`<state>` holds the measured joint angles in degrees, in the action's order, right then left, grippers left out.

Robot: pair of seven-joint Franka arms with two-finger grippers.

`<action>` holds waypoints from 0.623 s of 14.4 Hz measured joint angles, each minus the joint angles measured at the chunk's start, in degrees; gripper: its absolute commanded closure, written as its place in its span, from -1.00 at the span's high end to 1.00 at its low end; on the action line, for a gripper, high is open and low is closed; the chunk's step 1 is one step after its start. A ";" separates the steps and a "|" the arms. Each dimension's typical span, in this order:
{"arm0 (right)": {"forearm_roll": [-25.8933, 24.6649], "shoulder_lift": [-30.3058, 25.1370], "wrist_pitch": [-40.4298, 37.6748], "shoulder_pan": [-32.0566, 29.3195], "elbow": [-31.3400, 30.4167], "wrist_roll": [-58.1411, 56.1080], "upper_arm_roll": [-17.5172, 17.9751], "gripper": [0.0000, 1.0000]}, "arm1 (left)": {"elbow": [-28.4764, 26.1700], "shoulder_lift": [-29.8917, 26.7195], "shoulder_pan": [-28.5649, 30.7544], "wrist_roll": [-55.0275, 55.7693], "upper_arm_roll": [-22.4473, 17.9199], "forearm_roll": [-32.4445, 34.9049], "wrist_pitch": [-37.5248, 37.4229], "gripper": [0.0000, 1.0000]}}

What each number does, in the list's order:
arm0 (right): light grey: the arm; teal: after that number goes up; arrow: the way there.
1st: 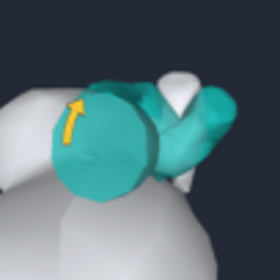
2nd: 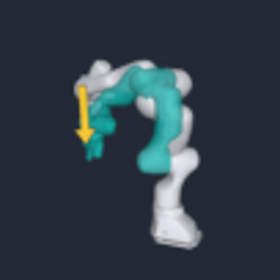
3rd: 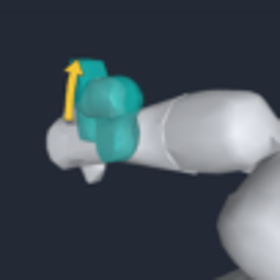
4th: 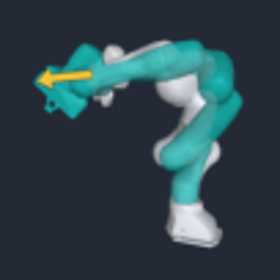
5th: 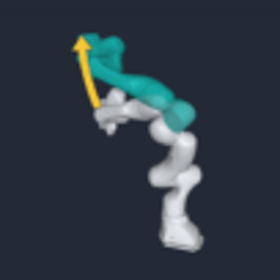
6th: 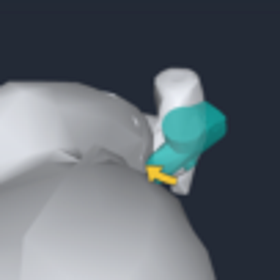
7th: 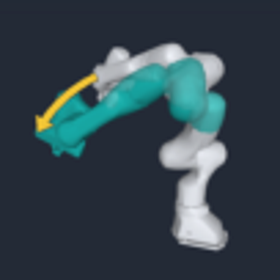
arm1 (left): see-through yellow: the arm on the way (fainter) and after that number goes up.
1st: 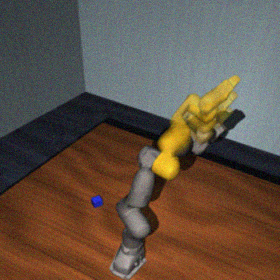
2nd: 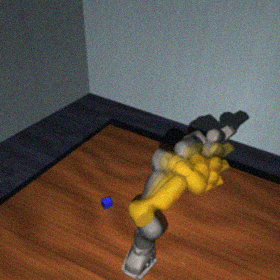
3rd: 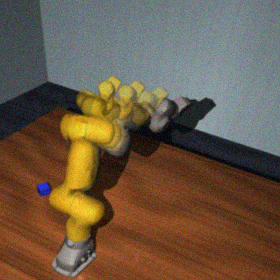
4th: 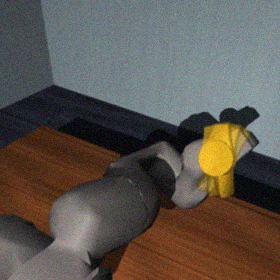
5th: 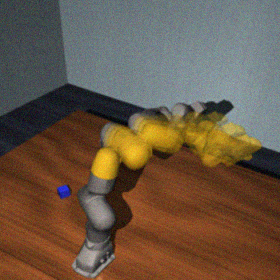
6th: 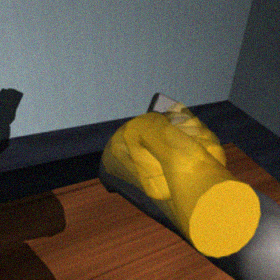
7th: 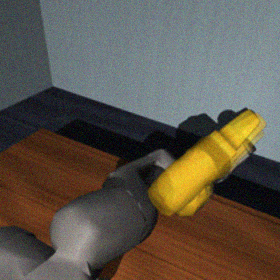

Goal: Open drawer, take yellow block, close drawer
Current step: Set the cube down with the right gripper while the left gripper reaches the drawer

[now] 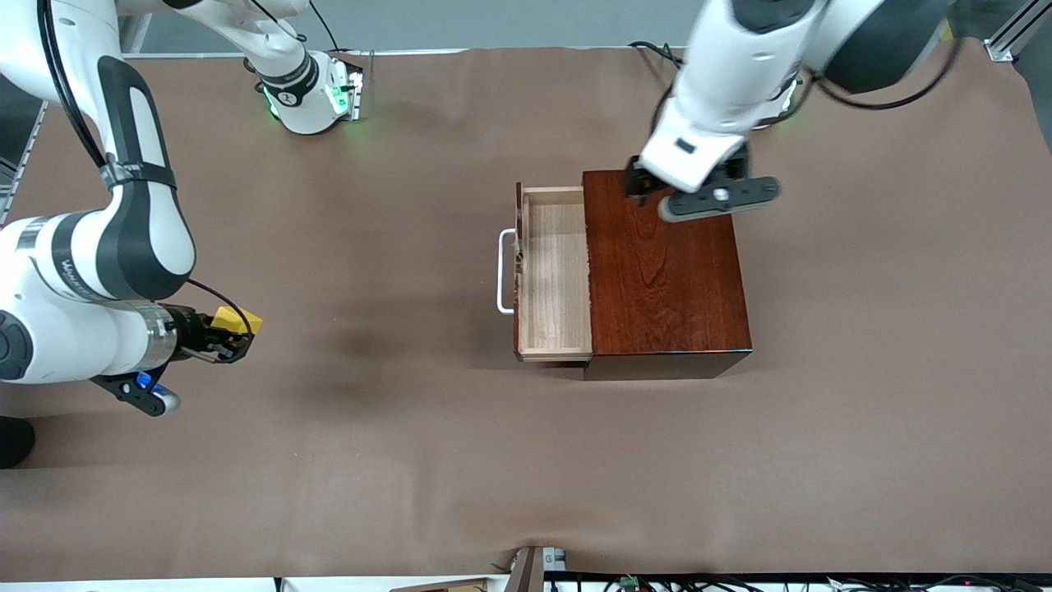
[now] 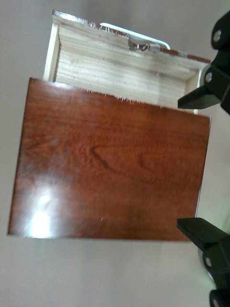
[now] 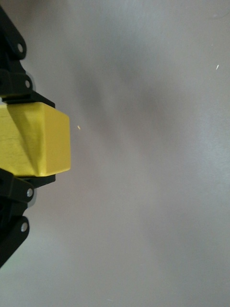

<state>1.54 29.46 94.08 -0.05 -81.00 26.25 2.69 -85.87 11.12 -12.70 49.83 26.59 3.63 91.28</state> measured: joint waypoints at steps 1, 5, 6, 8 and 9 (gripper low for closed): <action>-0.43 -1.24 3.31 -0.83 -3.87 -3.15 -0.01 -1.00 | 1.07 1.86 -1.86 3.30 0.01 0.78 0.42 1.00; -1.54 -4.01 16.57 -6.11 -18.20 -16.23 -0.10 -1.00 | 4.36 9.02 -7.75 15.42 -0.09 2.13 5.33 1.00; -1.92 -4.05 18.64 -7.63 -20.43 -19.91 -0.13 -1.00 | 4.74 10.64 -8.82 18.07 -0.13 2.14 7.31 1.00; -2.53 -4.07 23.81 -10.61 -24.45 -25.81 -0.18 -1.00 | 5.71 13.74 -10.96 23.31 -0.26 2.15 11.25 1.00; -2.62 -4.07 27.20 -11.78 -26.68 -28.09 -0.18 -1.00 | 6.71 15.47 -12.34 26.66 -0.42 2.15 12.70 1.00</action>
<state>-1.07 25.39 121.28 -11.83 -107.67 -1.84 2.50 -79.17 26.59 -25.04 76.49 26.17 5.78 103.98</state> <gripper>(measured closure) 0.441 0.000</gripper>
